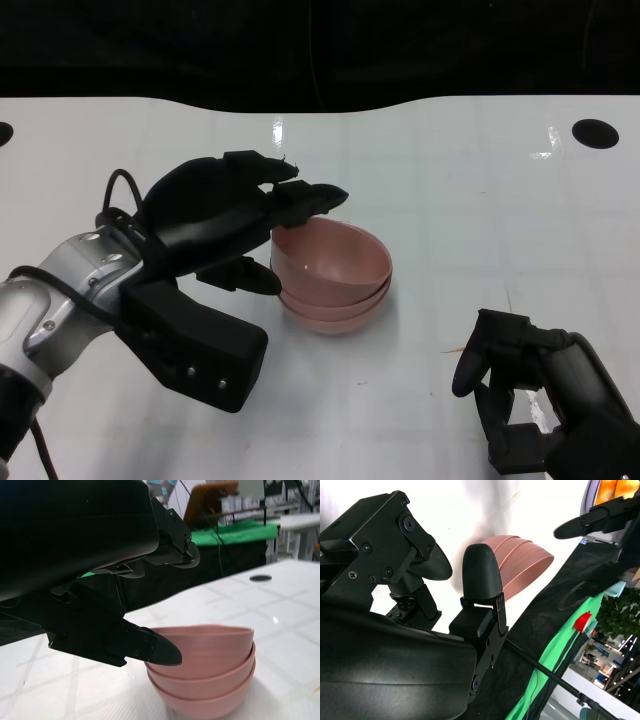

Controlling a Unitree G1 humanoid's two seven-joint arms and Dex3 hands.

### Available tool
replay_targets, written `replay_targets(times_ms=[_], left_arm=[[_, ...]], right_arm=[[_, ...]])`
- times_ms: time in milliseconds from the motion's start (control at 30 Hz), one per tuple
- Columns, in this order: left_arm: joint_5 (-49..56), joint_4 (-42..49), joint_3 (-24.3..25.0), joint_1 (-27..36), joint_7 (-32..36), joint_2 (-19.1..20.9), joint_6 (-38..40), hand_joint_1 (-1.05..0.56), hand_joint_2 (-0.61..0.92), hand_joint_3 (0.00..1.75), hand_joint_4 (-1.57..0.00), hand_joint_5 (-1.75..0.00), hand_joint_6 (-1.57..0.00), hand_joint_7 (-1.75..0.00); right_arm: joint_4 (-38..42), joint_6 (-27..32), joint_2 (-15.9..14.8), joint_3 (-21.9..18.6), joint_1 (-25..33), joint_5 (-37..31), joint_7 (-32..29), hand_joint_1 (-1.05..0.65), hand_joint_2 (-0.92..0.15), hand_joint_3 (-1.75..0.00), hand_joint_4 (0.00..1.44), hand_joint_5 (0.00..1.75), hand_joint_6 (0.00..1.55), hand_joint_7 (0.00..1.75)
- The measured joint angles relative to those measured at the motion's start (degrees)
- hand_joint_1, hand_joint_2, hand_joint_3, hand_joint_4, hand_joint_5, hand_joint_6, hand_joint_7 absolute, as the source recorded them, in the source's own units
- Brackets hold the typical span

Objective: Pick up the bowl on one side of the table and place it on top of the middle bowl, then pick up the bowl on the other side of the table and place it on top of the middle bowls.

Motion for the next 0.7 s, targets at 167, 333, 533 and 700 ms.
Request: replay_targets(times_ms=[167, 333, 533, 700], left_arm=[[-0.2, 0.7, 0.3, 0.4, 1.8, 0.2, -1.3, -0.48, 0.92, 0.16, -0.39, -0.32, -0.42, -0.08], [-2.2, 0.5, 2.6, 2.6, 4.1, 0.2, -2.7, -0.41, 0.92, 0.18, -0.45, -0.49, -0.54, -0.11], [-7.3, -1.5, 8.8, 10.1, 8.9, 1.2, -6.5, -0.33, 0.92, 0.17, -0.47, -0.73, -0.68, -0.13], [-8.2, -2.8, 11.3, 13.5, 10.7, 1.7, -9.3, -0.29, 0.92, 0.20, -0.57, -0.79, -0.80, -0.17]], right_arm=[[0.0, 0.0, 0.0, 0.0, 0.0, 0.1, 0.0, -0.02, -0.31, -1.53, 0.94, 1.75, 0.78, 1.55], [0.0, 0.1, 0.1, 0.0, -0.2, 0.1, 0.0, -0.02, -0.31, -1.52, 0.94, 1.75, 0.78, 1.55], [0.1, 0.1, 0.2, -0.2, -0.2, 0.2, 0.0, -0.02, -0.32, -1.52, 0.94, 1.75, 0.78, 1.55], [0.0, 0.2, 0.4, -0.2, -0.2, 0.3, 0.0, -0.02, -0.32, -1.52, 0.95, 1.75, 0.78, 1.54]])
